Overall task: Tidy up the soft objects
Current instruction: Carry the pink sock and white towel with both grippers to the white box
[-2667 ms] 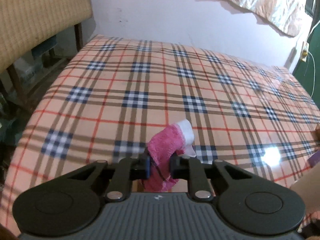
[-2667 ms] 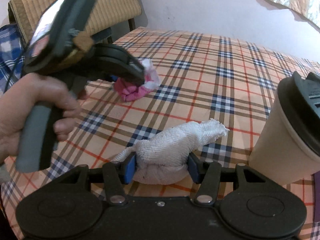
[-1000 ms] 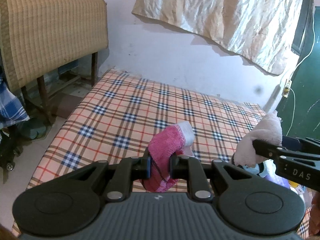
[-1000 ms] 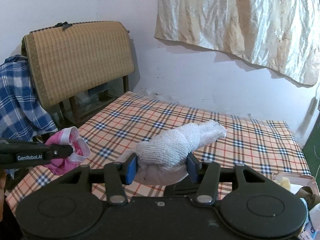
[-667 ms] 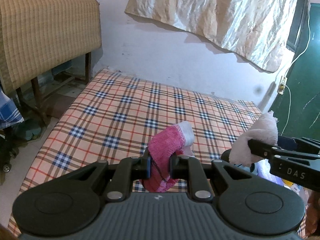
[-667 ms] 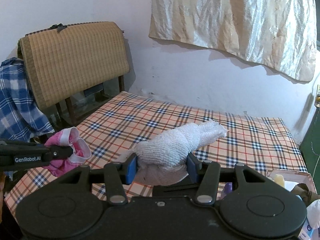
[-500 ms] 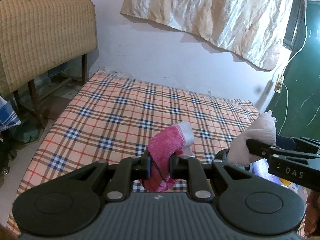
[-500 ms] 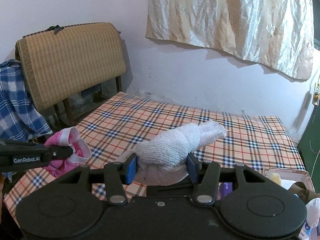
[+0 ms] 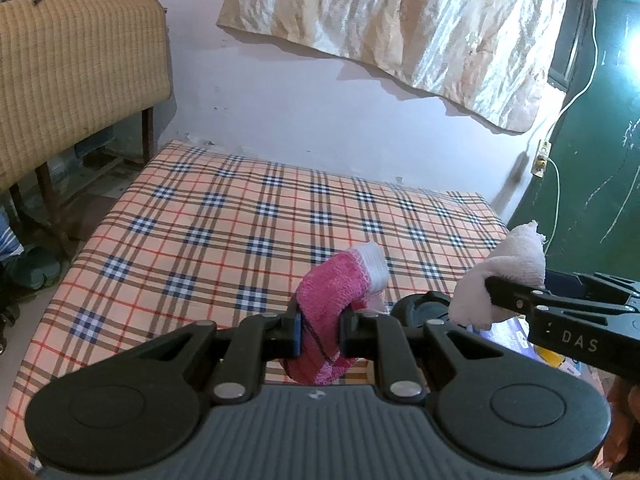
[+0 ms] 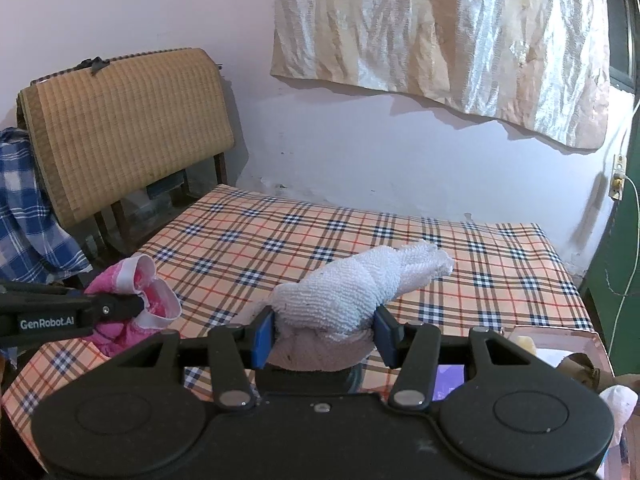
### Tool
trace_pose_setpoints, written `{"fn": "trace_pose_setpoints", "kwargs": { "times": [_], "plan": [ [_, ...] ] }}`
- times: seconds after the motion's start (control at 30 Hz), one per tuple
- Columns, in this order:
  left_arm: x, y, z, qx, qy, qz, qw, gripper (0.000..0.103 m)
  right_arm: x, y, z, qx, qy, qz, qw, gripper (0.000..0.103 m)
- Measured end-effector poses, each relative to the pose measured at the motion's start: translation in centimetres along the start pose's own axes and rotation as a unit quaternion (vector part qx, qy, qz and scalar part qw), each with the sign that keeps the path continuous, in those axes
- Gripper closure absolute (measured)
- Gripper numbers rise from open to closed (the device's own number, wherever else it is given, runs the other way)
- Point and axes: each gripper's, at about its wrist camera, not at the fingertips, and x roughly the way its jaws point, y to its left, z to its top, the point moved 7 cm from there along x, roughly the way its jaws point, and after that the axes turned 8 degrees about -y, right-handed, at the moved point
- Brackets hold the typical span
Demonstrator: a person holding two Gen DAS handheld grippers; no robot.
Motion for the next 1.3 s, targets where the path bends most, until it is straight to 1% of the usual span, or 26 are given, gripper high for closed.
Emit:
{"fn": "trace_pose_setpoints", "kwargs": {
  "times": [0.33,1.3],
  "plan": [
    [0.2,-2.5,0.0,0.012,-0.002,-0.02,0.9997,0.084,-0.8,-2.1,0.3,0.006,-0.005,-0.015,1.0,0.042],
    [2.0,-9.7,-1.2,0.04,0.011,-0.074,0.9964,0.084,-2.9,-8.6,-0.1,0.021,-0.004,-0.061,0.998,0.042]
  ]
}}
